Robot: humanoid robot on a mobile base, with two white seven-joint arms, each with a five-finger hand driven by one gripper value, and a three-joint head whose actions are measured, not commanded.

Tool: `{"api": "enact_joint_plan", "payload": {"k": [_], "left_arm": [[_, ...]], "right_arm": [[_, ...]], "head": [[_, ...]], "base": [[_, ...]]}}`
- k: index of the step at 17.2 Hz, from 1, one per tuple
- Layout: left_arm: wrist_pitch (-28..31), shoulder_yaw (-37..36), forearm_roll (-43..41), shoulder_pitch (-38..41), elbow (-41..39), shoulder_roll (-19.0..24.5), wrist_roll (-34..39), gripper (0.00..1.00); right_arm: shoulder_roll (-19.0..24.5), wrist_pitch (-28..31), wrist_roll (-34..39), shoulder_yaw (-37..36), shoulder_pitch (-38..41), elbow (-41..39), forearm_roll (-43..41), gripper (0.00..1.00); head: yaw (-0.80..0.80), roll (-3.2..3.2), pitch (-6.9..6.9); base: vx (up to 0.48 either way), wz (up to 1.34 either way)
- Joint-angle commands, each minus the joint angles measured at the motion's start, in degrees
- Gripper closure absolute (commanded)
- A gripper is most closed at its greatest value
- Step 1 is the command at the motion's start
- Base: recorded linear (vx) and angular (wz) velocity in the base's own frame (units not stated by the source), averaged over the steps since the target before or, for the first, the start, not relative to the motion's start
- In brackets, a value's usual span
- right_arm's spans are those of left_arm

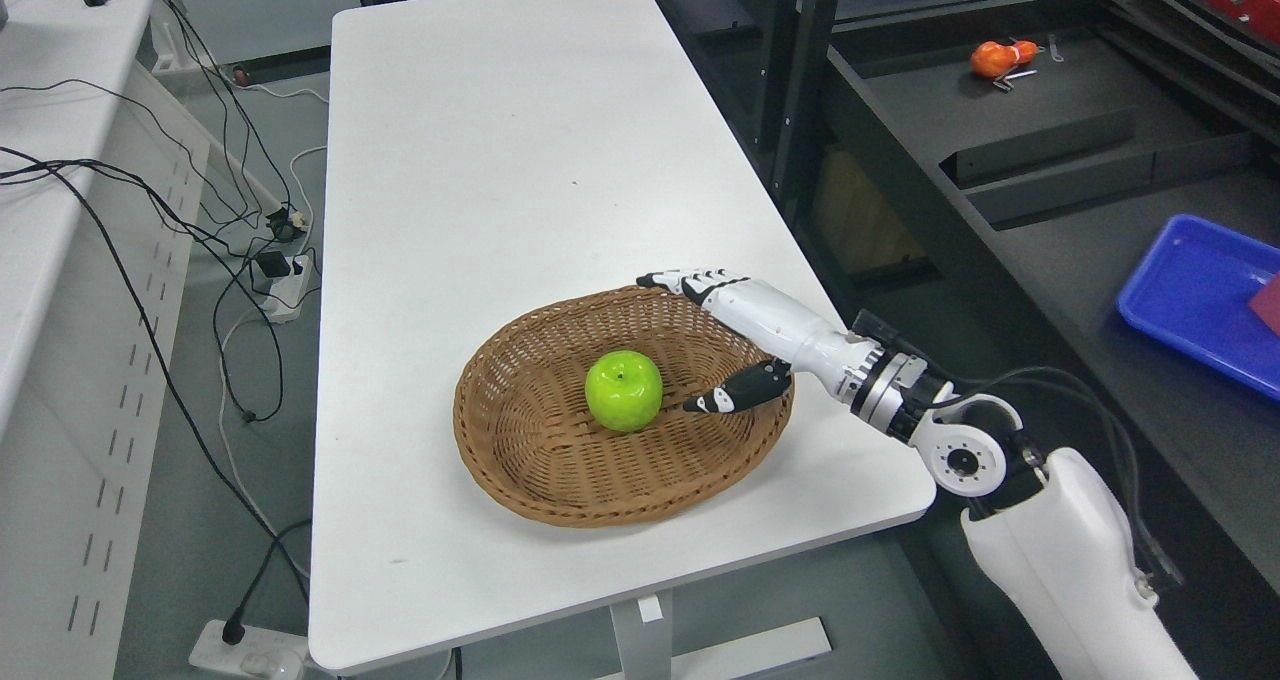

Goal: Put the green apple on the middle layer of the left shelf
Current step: 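Lower the open right hand into the basket beside the green apple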

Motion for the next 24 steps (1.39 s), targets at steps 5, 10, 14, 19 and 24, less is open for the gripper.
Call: {"api": "enact_joint_plan", "payload": {"k": [5, 10, 14, 19, 24], "left_arm": [[0.05, 0.0, 0.0, 0.0, 0.05, 1.0, 0.02, 0.0], [0.05, 0.0, 0.0, 0.0, -0.04, 1.0, 0.02, 0.0], [-0.04, 0.0, 0.0, 0.0, -0.04, 1.0, 0.02, 0.0], [0.05, 0.0, 0.0, 0.0, -0.04, 1.0, 0.02, 0.0], [0.05, 0.0, 0.0, 0.0, -0.04, 1.0, 0.02, 0.0]], "right_arm": [[-3.63, -4.11, 1.97, 10.7, -0.84, 0.7, 2.62, 0.0], [-3.89, -3.94, 1.97, 11.76, -1.02, 2.37, 5.79, 0.0], [-3.89, -2.45, 1.97, 11.58, -2.33, 3.25, 5.88, 0.0], [-3.72, -0.77, 1.88, 11.14, -3.83, 3.78, 5.62, 0.02], [-3.98, -1.04, 1.88, 11.32, -3.57, 4.22, 5.53, 0.06]], "head": [[0.0, 0.0, 0.0], [0.0, 0.0, 0.0], [0.0, 0.0, 0.0], [0.0, 0.0, 0.0], [0.0, 0.0, 0.0]], "base": [[0.124, 0.13], [0.043, 0.03], [-0.004, 0.0], [-0.003, 0.0], [0.01, 0.01]]}}
